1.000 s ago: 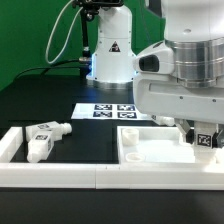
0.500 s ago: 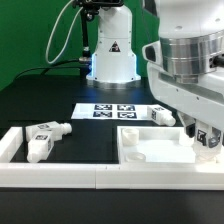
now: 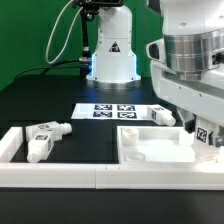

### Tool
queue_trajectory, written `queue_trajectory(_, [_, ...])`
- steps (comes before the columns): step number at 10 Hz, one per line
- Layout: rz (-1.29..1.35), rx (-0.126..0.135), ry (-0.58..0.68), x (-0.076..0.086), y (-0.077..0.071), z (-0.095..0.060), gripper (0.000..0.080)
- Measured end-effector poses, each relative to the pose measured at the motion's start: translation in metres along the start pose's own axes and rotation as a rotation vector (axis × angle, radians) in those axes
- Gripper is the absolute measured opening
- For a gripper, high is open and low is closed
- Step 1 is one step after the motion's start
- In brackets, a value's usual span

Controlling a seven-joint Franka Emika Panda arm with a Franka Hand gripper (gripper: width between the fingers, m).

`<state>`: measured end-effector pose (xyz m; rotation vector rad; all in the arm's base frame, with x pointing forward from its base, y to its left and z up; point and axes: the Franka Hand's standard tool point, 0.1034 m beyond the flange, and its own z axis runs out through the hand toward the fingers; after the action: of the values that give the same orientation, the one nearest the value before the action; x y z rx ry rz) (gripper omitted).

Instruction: Assemble one leg

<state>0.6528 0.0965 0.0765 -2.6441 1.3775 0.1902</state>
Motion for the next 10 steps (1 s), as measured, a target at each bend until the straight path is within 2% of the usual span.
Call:
queue_trajectory(1, [-0.188, 0.002, 0.009, -0.006, -0.002, -0.004, 0.0547])
queue_trajectory(2, [-0.295, 0.001, 0.010, -0.013, -0.006, -0.005, 0.0626])
queue_trajectory(3, [-0.374, 0.000, 0.008, -0.011, -0.004, -0.003, 0.0646])
queue_trajectory(6, [-0.594, -0.002, 0.008, -0.010, -0.004, -0.003, 0.0649])
queue_trajectory(9, [-1.095, -0.053, 0.022, -0.020, 0.001, 0.000, 0.0649])
queue_trajectory(10, [-1.075, -0.048, 0.020, -0.021, 0.001, 0.000, 0.0649])
